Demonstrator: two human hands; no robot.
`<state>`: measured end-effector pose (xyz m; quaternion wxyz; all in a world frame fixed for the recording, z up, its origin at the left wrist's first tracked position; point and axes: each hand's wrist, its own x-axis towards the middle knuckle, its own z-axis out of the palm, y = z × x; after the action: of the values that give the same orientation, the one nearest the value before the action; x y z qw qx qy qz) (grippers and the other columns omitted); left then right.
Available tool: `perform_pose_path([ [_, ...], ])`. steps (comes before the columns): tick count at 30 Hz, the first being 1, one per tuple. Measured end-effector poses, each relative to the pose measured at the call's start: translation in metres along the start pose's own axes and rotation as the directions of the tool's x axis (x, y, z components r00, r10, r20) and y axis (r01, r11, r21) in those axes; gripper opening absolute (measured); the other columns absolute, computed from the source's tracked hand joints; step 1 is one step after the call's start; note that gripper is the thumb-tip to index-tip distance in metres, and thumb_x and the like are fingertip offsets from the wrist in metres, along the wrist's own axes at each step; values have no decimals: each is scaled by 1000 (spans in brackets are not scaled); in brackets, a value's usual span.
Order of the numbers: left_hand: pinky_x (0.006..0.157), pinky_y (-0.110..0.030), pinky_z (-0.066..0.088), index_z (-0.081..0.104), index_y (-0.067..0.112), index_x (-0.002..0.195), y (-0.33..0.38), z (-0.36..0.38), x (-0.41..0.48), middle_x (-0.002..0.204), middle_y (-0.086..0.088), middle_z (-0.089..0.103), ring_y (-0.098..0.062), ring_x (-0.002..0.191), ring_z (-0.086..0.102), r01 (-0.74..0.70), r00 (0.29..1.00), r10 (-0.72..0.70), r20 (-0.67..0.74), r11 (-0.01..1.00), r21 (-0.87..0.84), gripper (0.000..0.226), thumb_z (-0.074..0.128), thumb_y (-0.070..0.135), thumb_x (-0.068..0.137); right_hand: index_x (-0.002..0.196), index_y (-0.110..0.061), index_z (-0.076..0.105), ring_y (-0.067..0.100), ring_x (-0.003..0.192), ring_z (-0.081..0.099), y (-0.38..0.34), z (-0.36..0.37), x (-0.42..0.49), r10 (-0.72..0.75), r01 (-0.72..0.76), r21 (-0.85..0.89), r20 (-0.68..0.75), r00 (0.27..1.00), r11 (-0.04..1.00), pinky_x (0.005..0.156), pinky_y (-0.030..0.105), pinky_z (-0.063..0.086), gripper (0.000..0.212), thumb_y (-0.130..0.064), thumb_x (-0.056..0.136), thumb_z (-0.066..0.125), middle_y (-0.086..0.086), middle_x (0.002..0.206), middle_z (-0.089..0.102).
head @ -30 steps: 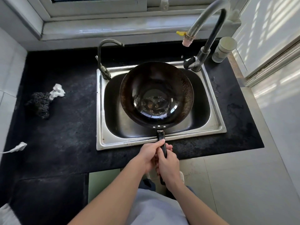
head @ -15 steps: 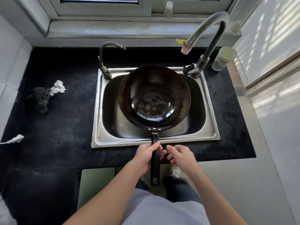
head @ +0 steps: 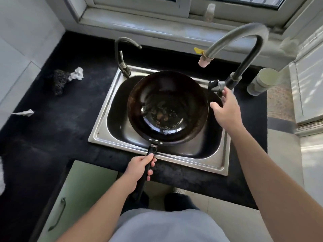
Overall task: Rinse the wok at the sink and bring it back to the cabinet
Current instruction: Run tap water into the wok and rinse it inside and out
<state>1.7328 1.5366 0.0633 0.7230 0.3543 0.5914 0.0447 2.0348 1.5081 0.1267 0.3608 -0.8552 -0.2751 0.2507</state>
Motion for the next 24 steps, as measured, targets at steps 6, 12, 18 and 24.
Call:
perform_pose_path([
  [6, 40, -22, 36, 67, 2, 92, 0, 8, -4, 71, -1, 55, -11, 45, 45, -29, 999, 29, -37, 1000, 2, 27, 57, 27, 98, 145, -19, 42, 22, 138, 47, 1, 2, 35, -40, 48, -102, 78, 996, 994, 117, 44, 36, 69, -30, 77, 50, 3, 147, 53],
  [12, 40, -21, 35, 66, 1, 95, 0, 10, -4, 71, -1, 54, -11, 45, 45, -34, 998, 34, -49, 999, -2, 28, 57, 27, 98, 156, -12, 26, 25, 144, 39, -4, 3, 33, -61, 76, -123, 118, 991, 989, 120, 38, 30, 74, -8, 88, 55, 11, 155, 43],
  [18, 40, -23, 37, 67, -1, 99, -3, 10, -5, 71, -2, 54, -11, 46, 45, -26, 999, 25, -36, 999, -20, 30, 57, 28, 97, 156, -10, 25, 29, 146, 35, -7, 2, 32, -83, 105, -174, 130, 988, 979, 121, 41, 28, 73, -7, 90, 55, 13, 157, 39],
  [24, 41, -23, 37, 66, -7, 108, -1, 8, -5, 72, -2, 54, -11, 47, 46, -16, 999, 15, -35, 999, -29, 38, 58, 28, 97, 157, -9, 23, 32, 147, 31, -9, 6, 36, -104, 138, -261, 140, 985, 955, 119, 42, 26, 73, -8, 92, 55, 15, 159, 36],
])
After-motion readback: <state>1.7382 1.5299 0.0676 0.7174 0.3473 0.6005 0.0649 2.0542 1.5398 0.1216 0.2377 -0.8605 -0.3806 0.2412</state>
